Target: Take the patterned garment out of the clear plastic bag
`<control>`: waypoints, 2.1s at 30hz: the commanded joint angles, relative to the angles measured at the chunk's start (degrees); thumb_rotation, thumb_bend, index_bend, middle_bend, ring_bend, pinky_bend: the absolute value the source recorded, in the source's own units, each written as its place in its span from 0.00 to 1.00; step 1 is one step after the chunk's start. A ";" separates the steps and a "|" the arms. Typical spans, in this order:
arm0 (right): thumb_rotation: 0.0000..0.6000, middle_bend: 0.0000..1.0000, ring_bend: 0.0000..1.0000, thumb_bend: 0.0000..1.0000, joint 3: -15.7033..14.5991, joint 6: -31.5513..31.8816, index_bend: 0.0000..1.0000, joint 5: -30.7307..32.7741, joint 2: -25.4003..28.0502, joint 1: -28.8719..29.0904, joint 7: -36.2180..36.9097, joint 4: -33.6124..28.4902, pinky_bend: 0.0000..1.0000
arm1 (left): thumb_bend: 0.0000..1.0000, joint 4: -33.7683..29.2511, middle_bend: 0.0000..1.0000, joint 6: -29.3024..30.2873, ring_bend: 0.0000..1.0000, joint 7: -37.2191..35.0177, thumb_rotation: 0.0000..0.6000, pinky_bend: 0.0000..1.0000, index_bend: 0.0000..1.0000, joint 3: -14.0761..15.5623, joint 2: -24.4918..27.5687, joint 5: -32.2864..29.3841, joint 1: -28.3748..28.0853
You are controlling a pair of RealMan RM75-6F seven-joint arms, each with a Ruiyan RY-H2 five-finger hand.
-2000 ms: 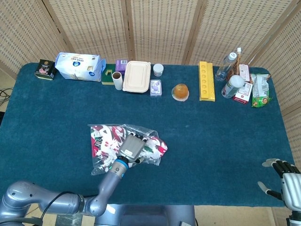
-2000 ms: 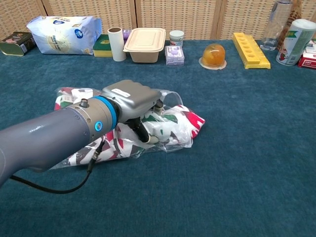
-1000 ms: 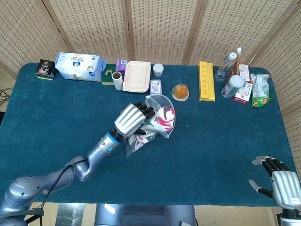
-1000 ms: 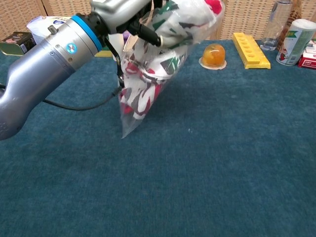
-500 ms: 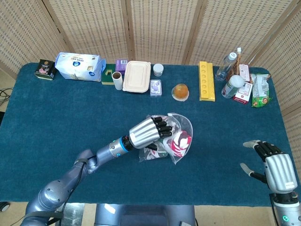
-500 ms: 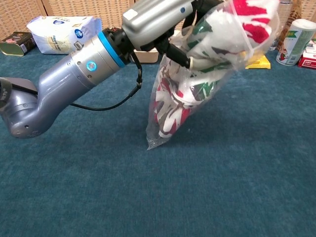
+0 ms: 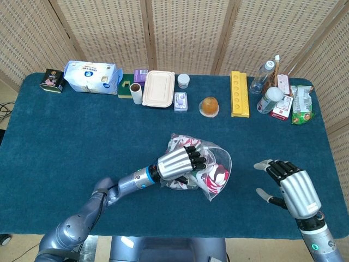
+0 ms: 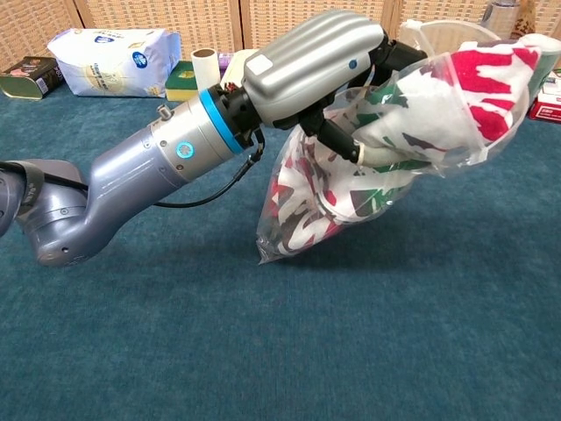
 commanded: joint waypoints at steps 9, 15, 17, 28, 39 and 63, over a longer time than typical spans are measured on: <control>1.00 0.41 0.45 0.19 -0.56 -4.51 0.34 -2.99 -2.46 3.72 -5.08 -3.94 0.53 | 0.34 0.52 0.57 -0.16 0.60 0.06 1.00 0.59 0.70 0.91 -1.36 -1.01 -0.73; 1.00 0.41 0.46 0.19 -0.25 -7.08 0.34 -2.16 -4.13 5.57 -7.08 -4.82 0.54 | 0.34 0.49 0.57 0.03 0.60 0.02 1.00 0.58 0.70 1.20 -1.87 -1.62 -1.01; 1.00 0.42 0.46 0.19 -0.13 -7.45 0.34 -1.95 -4.58 5.94 -7.53 -4.85 0.54 | 0.33 0.53 0.57 0.07 0.60 0.06 1.00 0.58 0.70 1.37 -1.94 -1.68 -1.03; 1.00 0.44 0.51 0.25 0.07 -8.00 0.37 -1.07 -6.83 7.06 -10.41 -4.87 0.59 | 0.33 0.84 0.57 -0.04 0.60 0.17 1.00 0.58 0.70 2.30 -2.33 -2.15 -0.93; 1.00 0.45 0.55 0.41 -0.45 -8.59 0.39 -0.41 -7.93 7.59 -12.48 -4.87 0.64 | 0.34 0.52 0.57 0.05 0.60 0.44 1.00 0.58 0.70 2.67 -2.55 -2.65 -1.28; 1.00 0.48 0.61 0.50 -0.42 -7.62 0.66 -0.19 -10.03 8.35 -14.54 -3.48 0.66 | 0.33 -0.68 0.57 -0.16 0.60 1.27 1.00 0.56 0.70 3.13 -2.26 -3.36 -1.33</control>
